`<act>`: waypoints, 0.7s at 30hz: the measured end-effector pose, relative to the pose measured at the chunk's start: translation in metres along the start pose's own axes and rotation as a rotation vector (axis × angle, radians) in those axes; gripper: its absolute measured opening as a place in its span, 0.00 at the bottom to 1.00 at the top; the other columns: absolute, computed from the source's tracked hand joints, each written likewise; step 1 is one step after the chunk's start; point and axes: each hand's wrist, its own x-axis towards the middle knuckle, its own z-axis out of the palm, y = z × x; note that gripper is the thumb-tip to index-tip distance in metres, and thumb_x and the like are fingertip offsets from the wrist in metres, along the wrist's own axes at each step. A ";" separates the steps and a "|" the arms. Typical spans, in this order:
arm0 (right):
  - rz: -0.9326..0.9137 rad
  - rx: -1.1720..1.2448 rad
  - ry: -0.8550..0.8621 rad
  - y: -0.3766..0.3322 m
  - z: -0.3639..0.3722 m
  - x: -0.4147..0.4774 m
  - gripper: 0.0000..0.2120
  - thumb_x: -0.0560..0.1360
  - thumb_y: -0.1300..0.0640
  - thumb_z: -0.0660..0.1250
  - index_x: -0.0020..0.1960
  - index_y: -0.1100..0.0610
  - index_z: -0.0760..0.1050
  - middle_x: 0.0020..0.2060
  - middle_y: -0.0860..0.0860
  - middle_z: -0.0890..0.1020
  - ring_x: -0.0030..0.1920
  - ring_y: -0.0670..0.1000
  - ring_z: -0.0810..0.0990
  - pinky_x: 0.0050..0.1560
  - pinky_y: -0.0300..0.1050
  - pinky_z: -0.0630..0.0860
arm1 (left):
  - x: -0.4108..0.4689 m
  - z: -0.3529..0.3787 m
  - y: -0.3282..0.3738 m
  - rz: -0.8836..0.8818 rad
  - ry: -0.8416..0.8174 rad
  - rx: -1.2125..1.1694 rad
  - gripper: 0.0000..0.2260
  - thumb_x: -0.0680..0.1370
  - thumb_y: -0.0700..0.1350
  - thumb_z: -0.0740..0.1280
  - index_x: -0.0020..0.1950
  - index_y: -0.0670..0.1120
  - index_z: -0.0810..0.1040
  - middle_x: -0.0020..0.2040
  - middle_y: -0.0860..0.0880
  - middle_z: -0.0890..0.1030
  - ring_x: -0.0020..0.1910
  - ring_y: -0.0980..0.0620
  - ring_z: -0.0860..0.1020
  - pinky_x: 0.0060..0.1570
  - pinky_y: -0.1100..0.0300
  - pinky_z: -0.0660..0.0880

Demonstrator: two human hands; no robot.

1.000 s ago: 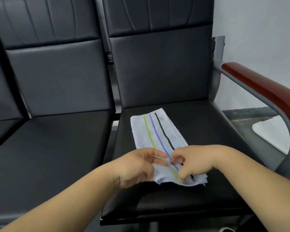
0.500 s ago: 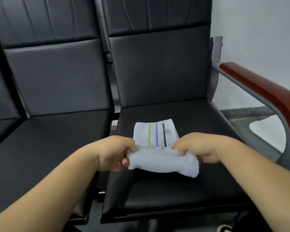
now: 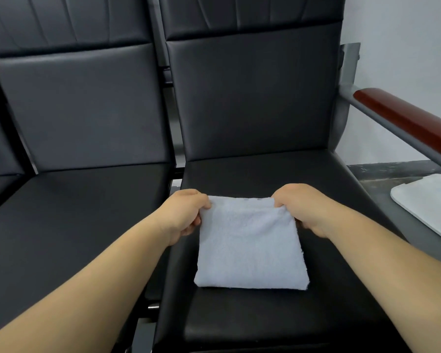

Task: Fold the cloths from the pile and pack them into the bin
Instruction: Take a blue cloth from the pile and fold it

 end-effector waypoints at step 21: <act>-0.165 -0.029 0.032 -0.035 -0.036 -0.051 0.09 0.81 0.53 0.66 0.61 0.50 0.76 0.56 0.51 0.83 0.55 0.56 0.82 0.60 0.60 0.80 | -0.033 0.022 0.041 0.107 -0.111 -0.027 0.07 0.79 0.41 0.60 0.52 0.43 0.77 0.45 0.43 0.82 0.44 0.43 0.81 0.44 0.52 0.76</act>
